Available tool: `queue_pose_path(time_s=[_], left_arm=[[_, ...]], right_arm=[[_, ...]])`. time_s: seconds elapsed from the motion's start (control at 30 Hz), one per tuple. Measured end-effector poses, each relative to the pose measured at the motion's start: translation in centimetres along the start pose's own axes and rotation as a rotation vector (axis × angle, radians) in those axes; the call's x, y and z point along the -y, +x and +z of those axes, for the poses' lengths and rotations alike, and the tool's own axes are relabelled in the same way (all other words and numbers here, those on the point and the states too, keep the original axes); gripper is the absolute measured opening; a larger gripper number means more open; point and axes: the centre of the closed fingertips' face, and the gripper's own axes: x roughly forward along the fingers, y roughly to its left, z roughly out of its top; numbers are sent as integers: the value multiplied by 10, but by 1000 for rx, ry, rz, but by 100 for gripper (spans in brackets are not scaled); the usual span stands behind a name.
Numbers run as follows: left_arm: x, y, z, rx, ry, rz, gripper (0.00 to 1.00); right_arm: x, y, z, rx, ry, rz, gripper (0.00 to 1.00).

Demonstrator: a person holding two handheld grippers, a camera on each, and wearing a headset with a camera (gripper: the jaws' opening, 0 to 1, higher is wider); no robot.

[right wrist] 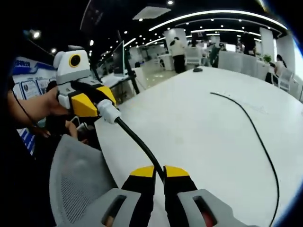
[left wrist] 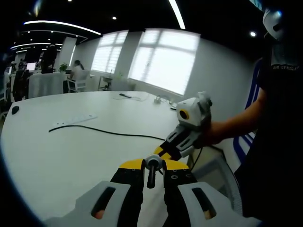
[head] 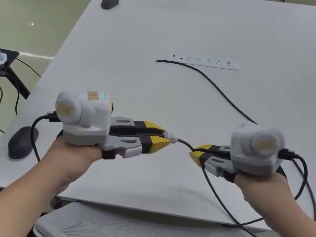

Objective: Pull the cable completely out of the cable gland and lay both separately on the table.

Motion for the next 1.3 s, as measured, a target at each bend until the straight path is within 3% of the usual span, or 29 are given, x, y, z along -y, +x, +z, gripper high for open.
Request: queue_pose_path(time_s=[0.13, 0.33, 0.8, 1.07, 1.17, 1.3], left_arm=[[-1, 0, -1, -2, 1, 2, 15], [0, 0, 0, -2, -2, -1, 15], [0, 1, 0, -2, -7, -3, 15], [-1, 0, 1, 2, -17, -3, 15], [-2, 0, 0, -5, -13, -3, 14], [-2, 0, -2, -10, -15, -4, 14]], right_arm=[[4, 2, -7, -10, 125, 10, 1], [6, 2, -9, -10, 144, 11, 1], [5, 0, -9, -2, 60, 18, 3], [3, -1, -7, 3, -36, 20, 4], [0, -5, 2, 34, -62, 24, 12], [-9, -13, 27, 112, -157, 37, 19]])
